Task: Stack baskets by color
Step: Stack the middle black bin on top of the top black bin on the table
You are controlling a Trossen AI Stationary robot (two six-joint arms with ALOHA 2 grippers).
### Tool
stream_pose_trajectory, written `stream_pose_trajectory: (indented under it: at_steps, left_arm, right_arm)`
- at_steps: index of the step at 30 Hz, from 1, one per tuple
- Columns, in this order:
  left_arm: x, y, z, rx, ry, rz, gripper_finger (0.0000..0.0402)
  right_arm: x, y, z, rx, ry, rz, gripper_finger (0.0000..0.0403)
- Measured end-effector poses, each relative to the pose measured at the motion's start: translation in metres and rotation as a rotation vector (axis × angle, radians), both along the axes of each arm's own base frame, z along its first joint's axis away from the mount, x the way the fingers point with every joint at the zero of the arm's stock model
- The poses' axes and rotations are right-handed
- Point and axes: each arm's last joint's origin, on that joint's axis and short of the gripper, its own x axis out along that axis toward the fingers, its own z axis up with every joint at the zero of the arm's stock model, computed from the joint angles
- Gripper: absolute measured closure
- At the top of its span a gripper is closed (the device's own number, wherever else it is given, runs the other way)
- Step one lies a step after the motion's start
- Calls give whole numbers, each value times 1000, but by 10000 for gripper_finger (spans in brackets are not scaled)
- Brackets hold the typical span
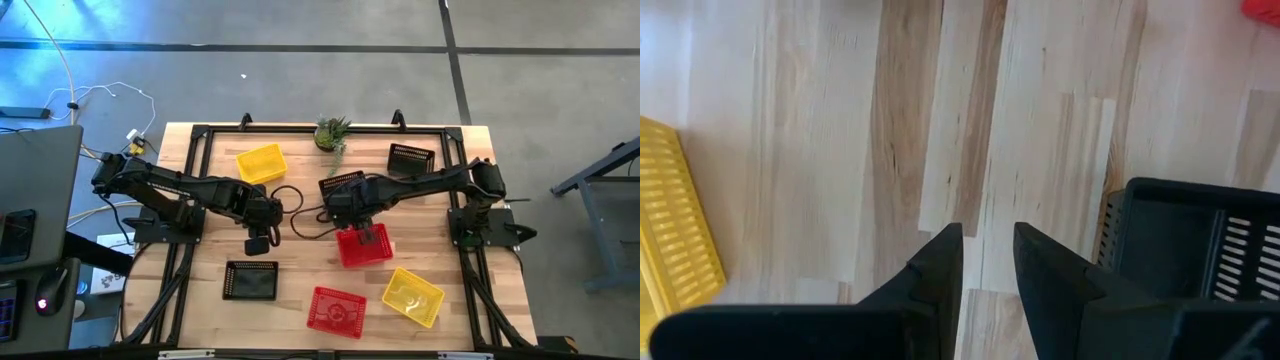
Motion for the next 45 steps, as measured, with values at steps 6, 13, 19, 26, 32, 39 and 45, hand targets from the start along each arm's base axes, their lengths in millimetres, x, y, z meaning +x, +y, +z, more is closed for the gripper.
stream_pose_trajectory:
  at_steps: [6,13,19,26,32,39,45]
  left_arm:
    - [0,0,0,15,0,-3,323]
    - [-8,1,-1,107,77,7,323]
    - [-15,-3,-2,225,136,26,323]
    - [-17,-16,-2,239,135,-26,323]
    - [-18,-24,-2,241,130,-61,323]
    - [-18,-27,-1,240,121,-69,323]
    - [-18,-27,-1,240,120,-69,323]
  right_arm:
    - [3,-25,0,10,-24,-59,293]
    - [9,-43,0,46,-92,-80,293]
    - [14,-48,-8,57,-86,-90,293]
    - [22,-49,-36,38,-7,-79,293]
    - [26,-50,-54,16,40,-89,293]
    - [26,-55,-61,21,66,-144,323]
    - [25,-54,-61,27,81,-143,396]
